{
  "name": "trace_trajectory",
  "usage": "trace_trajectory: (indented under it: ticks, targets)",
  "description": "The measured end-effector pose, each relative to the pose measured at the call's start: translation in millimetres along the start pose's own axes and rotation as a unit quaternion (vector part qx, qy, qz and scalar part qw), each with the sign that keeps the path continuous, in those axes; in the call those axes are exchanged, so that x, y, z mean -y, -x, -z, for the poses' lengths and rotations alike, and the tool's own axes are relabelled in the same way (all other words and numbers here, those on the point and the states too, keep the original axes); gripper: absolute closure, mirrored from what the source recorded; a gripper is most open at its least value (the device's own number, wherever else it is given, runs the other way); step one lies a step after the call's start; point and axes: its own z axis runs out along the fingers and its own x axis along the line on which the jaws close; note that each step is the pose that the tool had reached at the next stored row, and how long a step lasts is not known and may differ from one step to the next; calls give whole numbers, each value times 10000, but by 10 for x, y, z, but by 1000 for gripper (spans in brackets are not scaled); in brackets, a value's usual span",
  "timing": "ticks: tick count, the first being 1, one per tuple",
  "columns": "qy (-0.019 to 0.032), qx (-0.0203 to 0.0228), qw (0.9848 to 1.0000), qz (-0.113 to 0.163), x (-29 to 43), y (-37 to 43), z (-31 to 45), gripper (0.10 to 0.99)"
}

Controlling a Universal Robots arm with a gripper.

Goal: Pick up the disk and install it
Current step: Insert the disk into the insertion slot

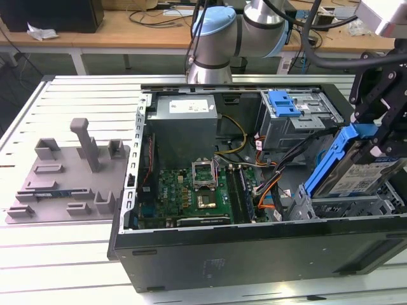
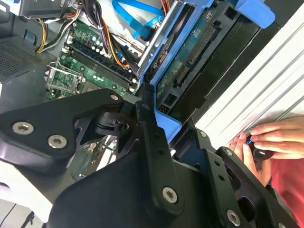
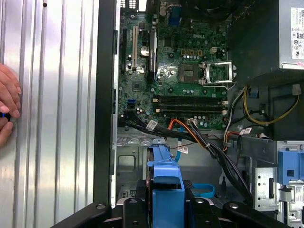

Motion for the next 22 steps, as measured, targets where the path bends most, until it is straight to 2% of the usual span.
trace_trajectory:
  ticks: [5, 22]
  targets:
    - [0, 1, 10000, 0, 5, -7, -90, 718]
    - [0, -2, 10000, 0, 15, -23, -296, 718]
